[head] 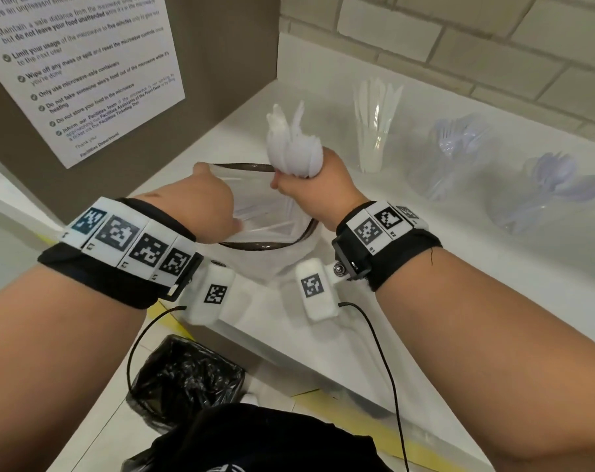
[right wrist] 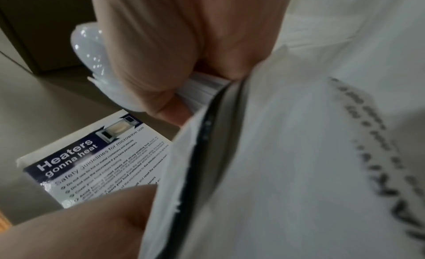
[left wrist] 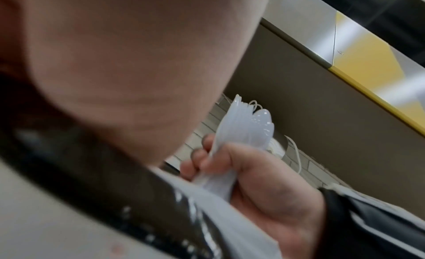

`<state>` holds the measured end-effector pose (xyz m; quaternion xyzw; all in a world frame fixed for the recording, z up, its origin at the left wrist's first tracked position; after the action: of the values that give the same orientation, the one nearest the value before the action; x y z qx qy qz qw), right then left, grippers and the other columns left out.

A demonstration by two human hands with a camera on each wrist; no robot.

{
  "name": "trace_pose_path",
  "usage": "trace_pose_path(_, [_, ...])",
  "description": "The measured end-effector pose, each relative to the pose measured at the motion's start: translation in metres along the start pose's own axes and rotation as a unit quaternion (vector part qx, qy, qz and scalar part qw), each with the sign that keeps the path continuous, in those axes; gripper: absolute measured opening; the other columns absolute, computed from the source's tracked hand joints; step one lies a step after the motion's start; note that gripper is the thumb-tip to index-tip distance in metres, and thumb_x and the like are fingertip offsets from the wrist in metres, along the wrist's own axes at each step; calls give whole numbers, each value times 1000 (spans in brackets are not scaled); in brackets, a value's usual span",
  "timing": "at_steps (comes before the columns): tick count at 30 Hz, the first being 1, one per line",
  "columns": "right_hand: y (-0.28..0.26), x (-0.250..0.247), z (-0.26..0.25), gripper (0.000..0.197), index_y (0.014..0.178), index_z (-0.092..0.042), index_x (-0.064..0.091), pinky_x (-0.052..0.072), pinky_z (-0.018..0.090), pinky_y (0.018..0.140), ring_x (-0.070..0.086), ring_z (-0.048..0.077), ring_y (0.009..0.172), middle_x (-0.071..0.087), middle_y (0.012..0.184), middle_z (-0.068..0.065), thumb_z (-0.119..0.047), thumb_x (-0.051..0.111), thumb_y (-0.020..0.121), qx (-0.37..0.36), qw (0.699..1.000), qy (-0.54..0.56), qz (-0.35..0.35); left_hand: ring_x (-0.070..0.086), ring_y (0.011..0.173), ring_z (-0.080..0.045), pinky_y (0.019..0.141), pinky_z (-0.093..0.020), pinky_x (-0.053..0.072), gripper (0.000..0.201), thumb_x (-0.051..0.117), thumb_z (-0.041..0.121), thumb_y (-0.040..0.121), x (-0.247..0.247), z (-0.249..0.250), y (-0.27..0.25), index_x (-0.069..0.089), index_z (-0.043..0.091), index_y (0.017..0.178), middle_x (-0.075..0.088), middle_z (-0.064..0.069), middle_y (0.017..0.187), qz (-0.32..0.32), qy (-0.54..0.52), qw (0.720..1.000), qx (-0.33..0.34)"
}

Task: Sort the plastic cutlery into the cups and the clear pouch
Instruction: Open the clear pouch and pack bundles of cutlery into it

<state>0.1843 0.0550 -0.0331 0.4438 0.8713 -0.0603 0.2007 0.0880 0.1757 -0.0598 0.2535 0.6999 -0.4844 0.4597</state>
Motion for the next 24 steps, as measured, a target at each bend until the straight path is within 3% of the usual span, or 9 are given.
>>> trace_pose_path(4, [4, -4, -6, 18, 77, 2, 67, 56, 38, 79, 63, 22, 79, 65, 79, 15, -10, 66, 63, -8, 993, 118, 27, 60, 102, -37, 94, -42, 45, 93, 33, 82, 75, 10, 10, -9, 35, 17, 142, 8, -26, 151, -16, -44, 998, -35])
trace_pose_path(7, [4, -4, -12, 9, 65, -8, 64, 53, 38, 83, 63, 23, 77, 63, 70, 9, 1, 61, 61, -17, 959, 280, 40, 59, 102, -41, 95, -47, 47, 85, 47, 66, 75, 16, 10, -12, 32, 18, 143, -5, -27, 152, -26, -69, 996, -51])
trace_pose_path(9, [5, -5, -17, 21, 63, -11, 62, 51, 43, 87, 63, 21, 69, 60, 63, 5, 9, 56, 64, -16, 914, 402, 46, 59, 92, -38, 89, -44, 49, 73, 57, 47, 77, 13, 12, -13, 37, 14, 140, -5, -28, 152, -32, -69, 995, -69])
trace_pose_path(11, [7, -10, -22, 28, 67, -9, 59, 48, 41, 87, 63, 16, 60, 57, 58, 4, 17, 49, 71, -7, 859, 509, 57, 57, 81, -34, 86, -43, 49, 72, 55, 49, 77, 10, 10, -10, 43, 11, 136, -3, -28, 152, -38, -55, 994, -80])
trace_pose_path(15, [11, -34, -25, 31, 72, -9, 52, 48, 34, 81, 59, 22, 62, 55, 56, 4, 18, 41, 81, 18, 773, 628, 86, 43, 126, -44, 105, -52, 36, 111, 22, 86, 68, 10, -23, 4, 40, 3, 140, 14, -32, 153, -53, -19, 991, -119])
trace_pose_path(17, [7, -44, -24, 31, 73, -12, 50, 48, 33, 76, 59, 20, 59, 53, 57, 2, 15, 40, 83, 39, 790, 607, 78, 33, 135, -43, 110, -52, 29, 104, 11, 80, 79, 4, -28, 1, 41, 3, 141, 31, -28, 150, -64, -25, 993, -100])
trace_pose_path(19, [-5, -46, -17, 29, 75, -13, 51, 49, 33, 74, 58, 18, 57, 52, 61, 2, 12, 39, 83, 75, 810, 580, 38, 43, 127, -36, 105, -43, 34, 75, 12, 60, 95, -14, -23, -15, 49, 8, 134, 49, -19, 137, -37, -53, 996, -63])
trace_pose_path(21, [-19, -46, -5, 27, 77, -14, 52, 50, 34, 72, 57, 17, 57, 51, 65, 2, 10, 42, 81, 105, 835, 540, -2, 56, 103, -28, 83, -34, 42, 52, 21, 45, 101, -40, -19, -33, 57, 13, 117, 61, -10, 111, 37, -83, 995, -45])
trace_pose_path(24, [-33, -45, 9, 24, 76, -15, 55, 48, 33, 66, 51, 16, 55, 49, 65, 1, 7, 47, 70, 133, 852, 505, -40, 50, 61, -17, 51, -26, 32, 27, 36, 27, 97, -77, -2, -64, 57, 14, 86, 54, -4, 72, 208, -129, 969, -14])
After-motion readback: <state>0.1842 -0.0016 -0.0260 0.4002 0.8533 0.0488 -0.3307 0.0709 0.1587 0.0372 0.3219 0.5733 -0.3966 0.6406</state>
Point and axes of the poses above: each hand's wrist, its own y-axis towards the middle knuckle, its own x-axis out of the palm, z = x × y, the point moved 7 cm from there along y, towards the middle knuckle
